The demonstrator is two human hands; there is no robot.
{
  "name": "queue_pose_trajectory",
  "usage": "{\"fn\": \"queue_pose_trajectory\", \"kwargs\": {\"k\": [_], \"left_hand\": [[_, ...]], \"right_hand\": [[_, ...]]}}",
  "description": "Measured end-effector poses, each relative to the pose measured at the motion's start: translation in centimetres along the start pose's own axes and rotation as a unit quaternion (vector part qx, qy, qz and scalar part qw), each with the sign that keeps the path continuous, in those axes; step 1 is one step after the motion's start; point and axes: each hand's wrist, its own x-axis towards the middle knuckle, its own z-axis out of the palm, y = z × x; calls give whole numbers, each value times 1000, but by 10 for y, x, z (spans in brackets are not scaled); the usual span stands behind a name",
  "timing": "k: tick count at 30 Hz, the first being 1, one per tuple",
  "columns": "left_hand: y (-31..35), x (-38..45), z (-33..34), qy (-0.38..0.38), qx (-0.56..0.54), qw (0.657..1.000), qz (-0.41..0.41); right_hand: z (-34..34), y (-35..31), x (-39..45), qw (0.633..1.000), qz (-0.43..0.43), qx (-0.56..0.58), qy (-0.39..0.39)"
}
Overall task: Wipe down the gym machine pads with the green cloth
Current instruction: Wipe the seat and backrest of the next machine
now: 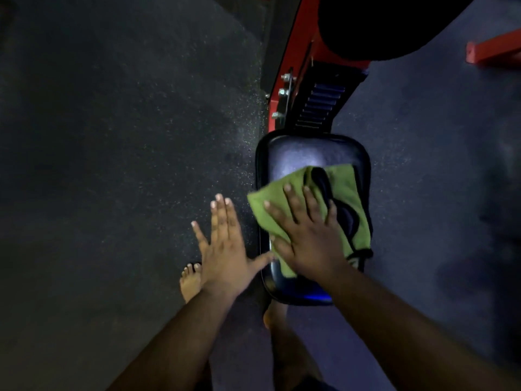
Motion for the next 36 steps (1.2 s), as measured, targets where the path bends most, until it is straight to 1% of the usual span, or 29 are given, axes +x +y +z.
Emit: {"fn": "queue_pose_trajectory", "kwargs": {"k": [1, 3, 4, 6, 8, 10, 11, 13, 14, 16, 18, 20, 21, 22, 23, 25, 27, 28, 30, 32, 34, 36], "left_hand": [[-3, -5, -1, -10, 7, 1000, 14], [-8, -13, 0, -25, 10, 999, 45], [-11, -15, 1, -26, 13, 998, 56], [-16, -14, 3, -15, 7, 997, 76], [-18, -12, 1, 1, -71, 993, 95], [-13, -9, -5, 42, -178, 978, 105], [-9, -6, -9, 60, -201, 972, 103], [2, 0, -15, 60, -182, 976, 105], [8, 3, -17, 47, -154, 981, 105], [22, 9, -14, 10, -95, 990, 107], [28, 13, -10, -14, -69, 992, 108], [30, 16, -3, -8, -75, 991, 113], [31, 18, 0, 4, -89, 990, 113], [30, 20, 3, 22, -111, 987, 110], [30, 22, 5, 43, -140, 984, 99], [30, 24, 8, 74, -190, 976, 71], [28, 24, 12, 66, -186, 979, 58], [30, 22, 13, 56, -163, 983, 62], [33, 22, 18, 41, -108, 990, 79], [40, 27, 23, 35, -54, 993, 96], [50, 37, 28, 48, -15, 993, 106], [61, 46, 31, 58, -6, 993, 98]], "right_hand": [[0, 5, -11, 1000, -11, -1, -13], [-5, 20, 15, 1000, -12, 4, -20], [-11, 22, 41, 1000, 4, 6, -18], [-21, 14, 90, 998, 65, 20, -7], [-20, -1, 100, 994, 103, 29, 2], [-7, -16, 62, 997, 79, 12, 16], [2, -24, 29, 998, 53, 0, 21], [19, -31, -39, 1000, 14, 4, 26], [26, -27, -64, 999, 20, 12, 24], [31, -1, -84, 996, 82, 18, 15], [23, 25, -72, 984, 173, 47, 6], [13, 30, -43, 966, 244, 79, 4], [11, 22, -30, 960, 267, 81, 2], [11, 7, -22, 959, 275, 76, 2], [13, -7, -23, 963, 259, 72, 9], [22, -27, -42, 982, 177, 57, 23], [33, -19, -69, 993, 110, 42, 32], [36, -6, -80, 992, 117, 45, 33], [34, 22, -93, 978, 192, 78, 23], [30, 45, -88, 949, 266, 169, 15], [22, 65, -58, 930, 279, 236, 28], [11, 84, -9, 924, 285, 249, 61]]}}
